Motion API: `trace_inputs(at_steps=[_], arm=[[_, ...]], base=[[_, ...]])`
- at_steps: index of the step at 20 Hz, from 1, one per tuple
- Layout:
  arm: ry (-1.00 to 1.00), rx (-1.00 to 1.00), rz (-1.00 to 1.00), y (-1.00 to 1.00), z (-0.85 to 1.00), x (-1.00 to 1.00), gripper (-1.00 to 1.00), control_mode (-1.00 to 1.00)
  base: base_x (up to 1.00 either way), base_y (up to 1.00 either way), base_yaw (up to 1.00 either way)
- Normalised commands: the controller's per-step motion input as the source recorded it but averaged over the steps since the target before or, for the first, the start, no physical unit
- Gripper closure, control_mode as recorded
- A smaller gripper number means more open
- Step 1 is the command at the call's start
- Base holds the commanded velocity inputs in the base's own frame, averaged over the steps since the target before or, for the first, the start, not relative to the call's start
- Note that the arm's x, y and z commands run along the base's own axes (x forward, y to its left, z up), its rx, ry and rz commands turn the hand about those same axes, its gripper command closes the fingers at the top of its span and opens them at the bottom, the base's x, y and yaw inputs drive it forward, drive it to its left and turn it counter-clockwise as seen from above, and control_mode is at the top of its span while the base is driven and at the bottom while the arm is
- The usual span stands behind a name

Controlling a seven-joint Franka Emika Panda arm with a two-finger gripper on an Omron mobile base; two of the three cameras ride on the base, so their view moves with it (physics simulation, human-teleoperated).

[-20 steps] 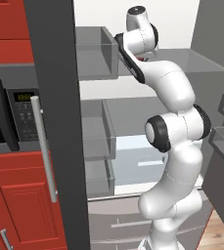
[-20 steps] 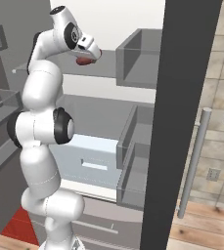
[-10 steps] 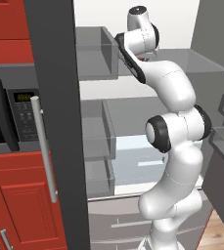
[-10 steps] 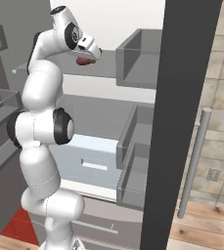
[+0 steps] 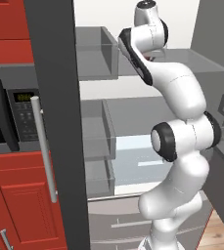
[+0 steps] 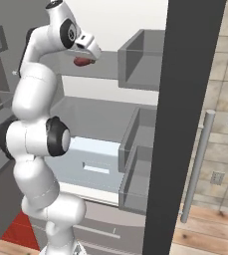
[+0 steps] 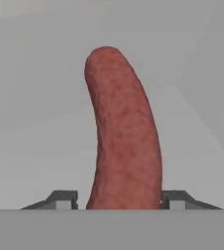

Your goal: Retrieve the sausage and cheese from the fridge and place them on the cutting board on the counter.

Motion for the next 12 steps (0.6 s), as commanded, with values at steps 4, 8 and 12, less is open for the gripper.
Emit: trace_inputs(at_steps=[4,8,12], arm=[[-0.05,0.00,0.07,-0.03,0.00,-0.99,1.00,-1.00],[-0.04,0.00,0.04,-0.04,0.01,-1.00,1.00,-1.00],[-0.01,0.04,0.01,-0.05,0.16,-1.00,1.00,-1.00]], base=[[0.00,0.00,0.00],[0.00,0.00,0.00],[0.00,0.00,0.00]])
